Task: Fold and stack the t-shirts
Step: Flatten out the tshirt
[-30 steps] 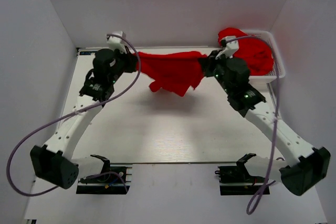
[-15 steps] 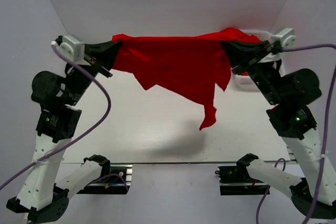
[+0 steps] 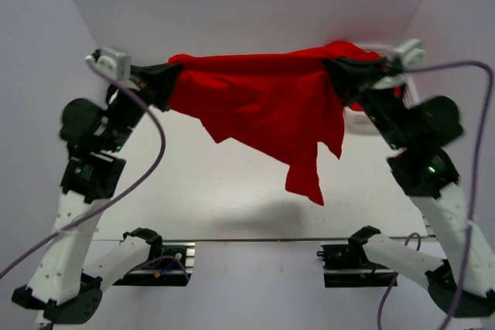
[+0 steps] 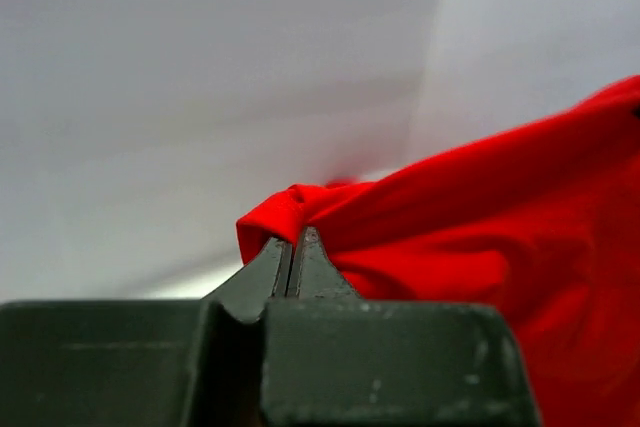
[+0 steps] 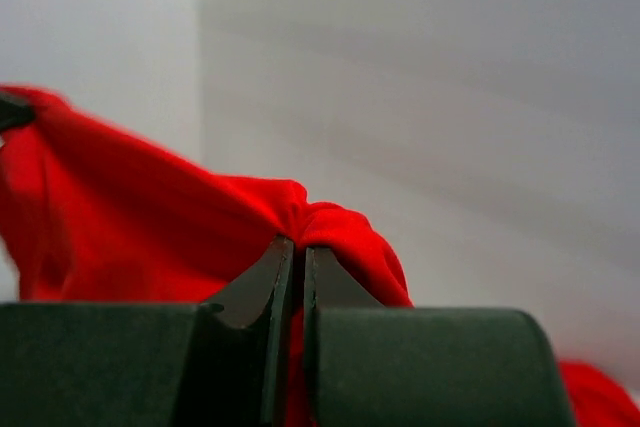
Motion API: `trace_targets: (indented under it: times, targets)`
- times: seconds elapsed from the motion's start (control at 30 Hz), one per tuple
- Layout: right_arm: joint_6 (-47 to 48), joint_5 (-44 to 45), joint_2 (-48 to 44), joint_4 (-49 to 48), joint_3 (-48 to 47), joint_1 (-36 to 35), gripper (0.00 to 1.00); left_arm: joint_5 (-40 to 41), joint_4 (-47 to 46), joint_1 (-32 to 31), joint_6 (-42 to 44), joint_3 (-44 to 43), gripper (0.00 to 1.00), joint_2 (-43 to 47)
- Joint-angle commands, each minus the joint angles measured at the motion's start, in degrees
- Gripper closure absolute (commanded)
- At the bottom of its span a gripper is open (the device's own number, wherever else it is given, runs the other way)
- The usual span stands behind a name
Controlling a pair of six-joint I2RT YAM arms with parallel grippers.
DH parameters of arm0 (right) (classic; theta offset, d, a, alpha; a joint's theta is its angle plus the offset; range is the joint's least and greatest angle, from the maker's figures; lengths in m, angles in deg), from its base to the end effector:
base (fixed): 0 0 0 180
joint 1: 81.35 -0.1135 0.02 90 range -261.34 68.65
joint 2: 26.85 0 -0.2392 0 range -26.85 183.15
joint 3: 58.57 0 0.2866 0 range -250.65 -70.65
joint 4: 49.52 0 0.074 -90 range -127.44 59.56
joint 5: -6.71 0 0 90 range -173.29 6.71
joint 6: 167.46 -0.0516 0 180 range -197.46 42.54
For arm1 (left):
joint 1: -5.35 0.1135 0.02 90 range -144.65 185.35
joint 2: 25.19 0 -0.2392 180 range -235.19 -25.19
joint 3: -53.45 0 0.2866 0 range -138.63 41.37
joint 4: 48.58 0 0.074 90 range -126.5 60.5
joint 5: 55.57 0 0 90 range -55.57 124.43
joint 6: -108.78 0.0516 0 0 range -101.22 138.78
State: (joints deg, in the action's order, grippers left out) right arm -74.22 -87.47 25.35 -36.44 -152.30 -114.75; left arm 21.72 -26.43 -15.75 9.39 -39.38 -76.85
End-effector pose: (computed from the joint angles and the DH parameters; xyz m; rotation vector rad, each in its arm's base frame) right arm 0.1634 0.1123 0.5523 -0.4050 1.0111 0.5132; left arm 0.1871 -0.0844 0.5303 0.3229 1.2278 -0.5974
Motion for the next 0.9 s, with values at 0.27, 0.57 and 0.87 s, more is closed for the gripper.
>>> trace_targets:
  times: [0.27, 0.57, 0.87]
  targets:
    - [-9.1, 24.8, 43.9, -3.8, 2.2, 4.6, 1.00, 31.3, 5.9, 3.4, -15.8, 14.2, 1.00, -34.0]
    - [-10.2, 19.4, 63.7, 9.6, -21.4, 7.0, 0.10, 30.1, 20.5, 6.4, -14.7, -14.1, 0.00, -60.6]
    - [-15.7, 14.9, 47.9, 11.0, -4.3, 7.8, 0.10, 29.0, 18.2, 8.7, -14.7, -1.6, 0.00, -47.7]
